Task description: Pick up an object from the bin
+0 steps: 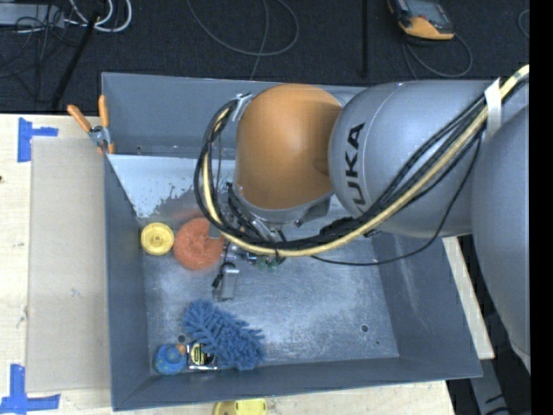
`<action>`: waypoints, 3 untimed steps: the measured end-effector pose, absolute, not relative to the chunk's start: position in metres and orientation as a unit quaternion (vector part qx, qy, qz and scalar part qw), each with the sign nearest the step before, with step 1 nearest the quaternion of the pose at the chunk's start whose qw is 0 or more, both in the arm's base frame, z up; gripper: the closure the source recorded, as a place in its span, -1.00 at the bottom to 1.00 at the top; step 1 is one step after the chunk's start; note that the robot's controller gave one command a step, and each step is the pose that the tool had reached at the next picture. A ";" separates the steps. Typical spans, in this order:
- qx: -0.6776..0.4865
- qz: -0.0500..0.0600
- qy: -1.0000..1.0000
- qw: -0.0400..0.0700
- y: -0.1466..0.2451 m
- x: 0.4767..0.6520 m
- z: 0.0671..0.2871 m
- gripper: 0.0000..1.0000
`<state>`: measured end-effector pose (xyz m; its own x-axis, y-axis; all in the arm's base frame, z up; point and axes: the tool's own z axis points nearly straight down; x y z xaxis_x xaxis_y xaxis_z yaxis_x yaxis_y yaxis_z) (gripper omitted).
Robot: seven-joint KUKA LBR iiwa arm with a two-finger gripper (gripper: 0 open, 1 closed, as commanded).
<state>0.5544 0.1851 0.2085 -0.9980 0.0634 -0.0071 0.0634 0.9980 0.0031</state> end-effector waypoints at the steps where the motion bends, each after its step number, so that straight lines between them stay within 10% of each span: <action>1: 0.038 0.000 0.999 -0.001 0.173 0.572 0.168 -1.00; 2: 0.085 0.000 0.996 0.001 0.182 0.591 0.142 -1.00; 3: 0.095 0.001 0.995 0.001 0.168 0.581 0.087 1.00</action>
Offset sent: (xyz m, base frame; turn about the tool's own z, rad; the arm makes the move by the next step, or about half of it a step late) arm 0.0435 0.0044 -0.0787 0.1351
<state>0.5806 0.1684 0.0870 -0.9818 0.1900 -0.0021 0.1900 0.9818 0.0014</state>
